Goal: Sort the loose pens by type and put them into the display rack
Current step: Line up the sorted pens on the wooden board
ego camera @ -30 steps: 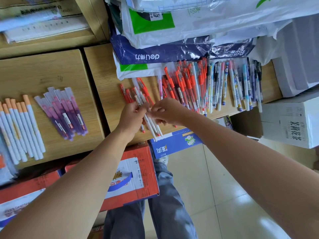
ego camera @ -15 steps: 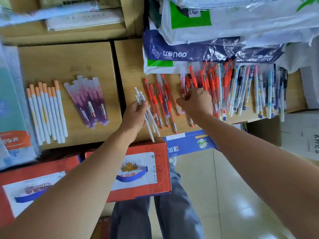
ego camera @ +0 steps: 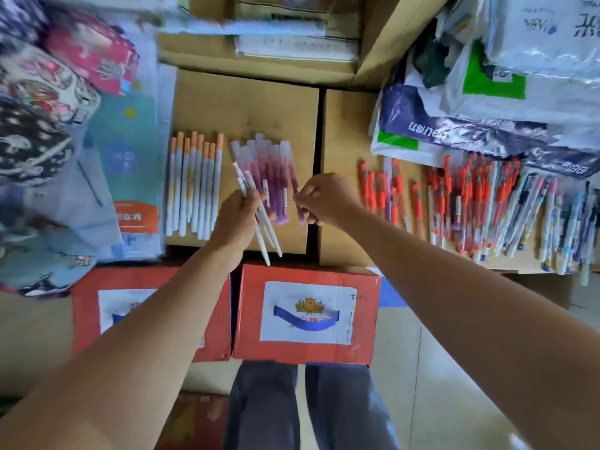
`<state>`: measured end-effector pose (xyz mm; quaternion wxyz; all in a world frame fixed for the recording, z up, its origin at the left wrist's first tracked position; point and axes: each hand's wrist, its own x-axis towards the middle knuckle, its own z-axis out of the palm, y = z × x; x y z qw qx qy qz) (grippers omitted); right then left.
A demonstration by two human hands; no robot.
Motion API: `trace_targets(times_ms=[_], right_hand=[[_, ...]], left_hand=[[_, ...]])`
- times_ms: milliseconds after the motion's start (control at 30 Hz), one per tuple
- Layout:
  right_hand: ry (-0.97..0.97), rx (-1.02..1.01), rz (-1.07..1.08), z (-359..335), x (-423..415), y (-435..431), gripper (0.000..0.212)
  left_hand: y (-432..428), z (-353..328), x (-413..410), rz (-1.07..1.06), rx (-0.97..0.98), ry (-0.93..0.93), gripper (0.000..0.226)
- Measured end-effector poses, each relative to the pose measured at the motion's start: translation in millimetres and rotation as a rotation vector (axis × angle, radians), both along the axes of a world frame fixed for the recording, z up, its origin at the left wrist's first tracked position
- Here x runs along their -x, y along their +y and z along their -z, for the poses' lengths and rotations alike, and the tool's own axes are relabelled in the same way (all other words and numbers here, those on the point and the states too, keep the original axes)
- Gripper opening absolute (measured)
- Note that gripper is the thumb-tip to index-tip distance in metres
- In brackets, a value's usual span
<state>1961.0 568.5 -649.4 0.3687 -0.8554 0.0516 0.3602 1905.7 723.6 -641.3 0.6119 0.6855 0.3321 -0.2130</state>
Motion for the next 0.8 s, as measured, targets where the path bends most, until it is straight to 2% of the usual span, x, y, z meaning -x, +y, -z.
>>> trace_targets(times_ms=[67,200,333,467,600,700,800], right_hand=[[-0.023,0.078,-0.011,13.4,2.7,11.1,0.028],[-0.062,0.169,0.026,28.8,7.3,19.3,0.014],[-0.13,0.185,0.065,29.7,6.3,21.9,0.007],[-0.073,0.198,-0.032,30.2,3.9,19.8,0.01],[-0.256,0.149,0.034,18.9,0.0,23.5,0.012],[-0.082,-0.086,0.028,4.3,0.2,32.9,0.016],[0.146,-0.244,-0.091,-5.5,1.1,42.8,0.024]], left_hand=[[16.6,5.9,5.0,0.004,-0.001,0.016,0.027],[34.0,12.9,9.2,-0.048,0.133,0.03,0.023],[43.4,12.3,8.4,-0.057,0.156,0.026,0.024],[50.9,16.1,6.4,-0.044,0.138,0.034,0.025],[51.8,16.4,-0.1,-0.074,0.192,0.059,0.024],[49.4,15.5,-7.7,-0.161,0.232,0.075,0.024],[41.3,7.4,-17.6,-0.234,0.288,0.046,0.024]])
